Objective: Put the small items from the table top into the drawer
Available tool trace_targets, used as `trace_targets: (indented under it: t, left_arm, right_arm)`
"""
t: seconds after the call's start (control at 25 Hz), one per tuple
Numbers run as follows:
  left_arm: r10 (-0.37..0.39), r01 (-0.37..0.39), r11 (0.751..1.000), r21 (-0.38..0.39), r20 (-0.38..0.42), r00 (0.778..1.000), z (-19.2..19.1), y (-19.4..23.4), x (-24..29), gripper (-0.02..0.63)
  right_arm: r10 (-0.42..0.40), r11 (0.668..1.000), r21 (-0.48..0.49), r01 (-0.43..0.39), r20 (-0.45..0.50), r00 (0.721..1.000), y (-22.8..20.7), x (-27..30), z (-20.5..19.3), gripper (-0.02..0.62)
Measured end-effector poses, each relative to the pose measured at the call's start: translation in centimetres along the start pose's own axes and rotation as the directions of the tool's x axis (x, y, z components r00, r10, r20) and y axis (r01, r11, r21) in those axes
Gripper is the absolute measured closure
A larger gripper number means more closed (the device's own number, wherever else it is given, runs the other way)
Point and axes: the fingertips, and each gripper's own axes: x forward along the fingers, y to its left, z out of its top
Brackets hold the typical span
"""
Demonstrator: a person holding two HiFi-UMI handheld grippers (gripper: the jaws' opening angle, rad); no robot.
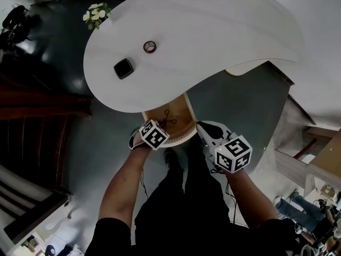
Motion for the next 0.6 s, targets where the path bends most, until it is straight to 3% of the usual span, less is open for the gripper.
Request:
trace_targets:
  t: [0.32, 0.48, 0.6]
  left_arm:
    - [0.115, -0.099, 0.991, -0.095, 0.179, 0.977, 1.4, 1.4, -5.3, 0.577]
    - [0.149, -0.106, 0.98, -0.166, 0.273, 0.95, 1.5, 1.6, -9.0, 0.577]
    - [0.193, -0.122, 0.969, -0.214, 0.349, 0.917, 1.5, 1.9, -12.0, 0.577]
  right_arm:
    - [-0.005, 0.999, -0.042, 0.005, 0.007, 1.0, 2.2, -0.9, 1.6, 0.583]
    - [-0.006, 0.997, -0.074, 0.007, 0.018, 1.0, 4.4, -1.5, 3.0, 0.583]
    - [-0.007, 0.995, -0.101, 0.009, 0.028, 1.0, 6.3, -1.9, 3.8, 0.583]
